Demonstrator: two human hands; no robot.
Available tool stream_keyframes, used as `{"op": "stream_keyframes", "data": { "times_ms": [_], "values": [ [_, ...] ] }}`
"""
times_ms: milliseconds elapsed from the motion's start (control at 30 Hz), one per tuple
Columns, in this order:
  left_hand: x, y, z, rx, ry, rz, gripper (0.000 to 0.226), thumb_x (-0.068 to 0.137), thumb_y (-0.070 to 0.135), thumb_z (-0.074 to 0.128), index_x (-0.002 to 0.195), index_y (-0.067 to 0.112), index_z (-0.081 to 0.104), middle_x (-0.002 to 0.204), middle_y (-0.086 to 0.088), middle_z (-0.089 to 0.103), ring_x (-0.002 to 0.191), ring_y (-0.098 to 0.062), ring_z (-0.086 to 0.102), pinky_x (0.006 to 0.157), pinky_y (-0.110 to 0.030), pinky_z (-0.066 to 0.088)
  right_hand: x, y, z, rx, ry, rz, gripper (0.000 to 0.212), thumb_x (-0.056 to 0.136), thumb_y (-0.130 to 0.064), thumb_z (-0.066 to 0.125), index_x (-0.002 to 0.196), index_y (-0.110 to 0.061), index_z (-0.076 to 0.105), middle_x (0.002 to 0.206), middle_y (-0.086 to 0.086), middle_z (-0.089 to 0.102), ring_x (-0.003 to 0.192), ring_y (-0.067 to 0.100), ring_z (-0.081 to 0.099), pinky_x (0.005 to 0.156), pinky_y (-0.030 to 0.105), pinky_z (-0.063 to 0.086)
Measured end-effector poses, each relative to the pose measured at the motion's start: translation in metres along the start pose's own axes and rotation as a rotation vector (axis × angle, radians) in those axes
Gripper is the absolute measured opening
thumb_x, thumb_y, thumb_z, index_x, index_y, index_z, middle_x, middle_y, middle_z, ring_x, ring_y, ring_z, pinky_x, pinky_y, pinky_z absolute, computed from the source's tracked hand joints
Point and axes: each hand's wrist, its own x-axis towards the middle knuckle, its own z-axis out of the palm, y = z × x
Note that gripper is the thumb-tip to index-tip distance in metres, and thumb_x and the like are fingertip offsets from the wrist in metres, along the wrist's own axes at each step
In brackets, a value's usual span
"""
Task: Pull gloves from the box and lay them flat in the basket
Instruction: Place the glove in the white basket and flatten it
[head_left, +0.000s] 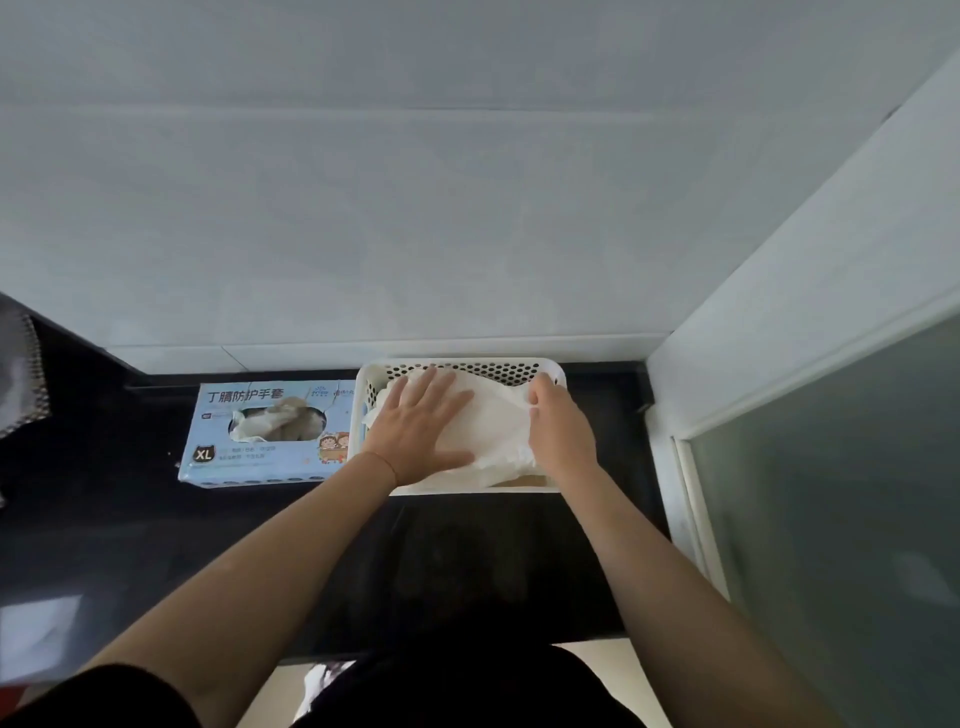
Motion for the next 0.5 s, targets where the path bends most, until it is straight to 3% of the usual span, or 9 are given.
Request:
{"op": "stream_keyframes", "data": {
  "times_ms": [133, 233, 400, 500],
  "values": [
    [-0.008, 0.000, 0.013, 0.001, -0.031, -0.083, 0.101, 0.069, 0.088, 0.025, 0.154, 0.041, -0.003, 0.164, 0.005, -0.009, 0.151, -0.023, -0.011, 0.120, -0.051, -0.005, -0.006, -0.002, 0.001, -0.301, -0.100, -0.093, 0.042, 0.092, 0.000, 0.046, 0.129, -0.020, 0.041, 0.125, 0.009, 0.047, 0.061, 0.022, 0.051, 0.056, 0.031, 0.042],
    [-0.003, 0.002, 0.018, -0.015, -0.067, -0.112, 0.105, 0.074, 0.087, 0.042, 0.153, 0.041, -0.009, 0.164, 0.003, -0.014, 0.150, -0.023, -0.014, 0.120, -0.052, -0.006, -0.006, -0.006, 0.002, -0.415, -0.104, -0.127, 0.043, 0.093, -0.001, 0.049, 0.133, -0.015, 0.040, 0.137, 0.011, 0.042, 0.062, 0.020, 0.045, 0.057, 0.030, 0.040],
    [0.003, 0.001, 0.023, -0.040, -0.133, -0.111, 0.110, 0.069, 0.089, 0.044, 0.153, 0.041, -0.010, 0.163, 0.004, -0.016, 0.150, -0.024, -0.014, 0.119, -0.055, -0.005, -0.004, -0.009, 0.013, -0.499, -0.064, -0.121, 0.034, 0.095, -0.008, 0.052, 0.127, -0.010, 0.044, 0.128, 0.009, 0.049, 0.071, 0.018, 0.051, 0.058, 0.028, 0.038],
    [0.004, -0.002, 0.023, -0.085, -0.156, -0.100, 0.114, 0.067, 0.090, 0.047, 0.153, 0.041, -0.010, 0.163, 0.006, -0.016, 0.150, -0.023, -0.015, 0.119, -0.055, -0.007, -0.004, -0.013, 0.017, -0.556, -0.017, -0.102, 0.024, 0.093, -0.010, 0.056, 0.117, -0.014, 0.055, 0.117, 0.007, 0.053, 0.092, 0.019, 0.057, 0.067, 0.029, 0.039]
  ]
}}
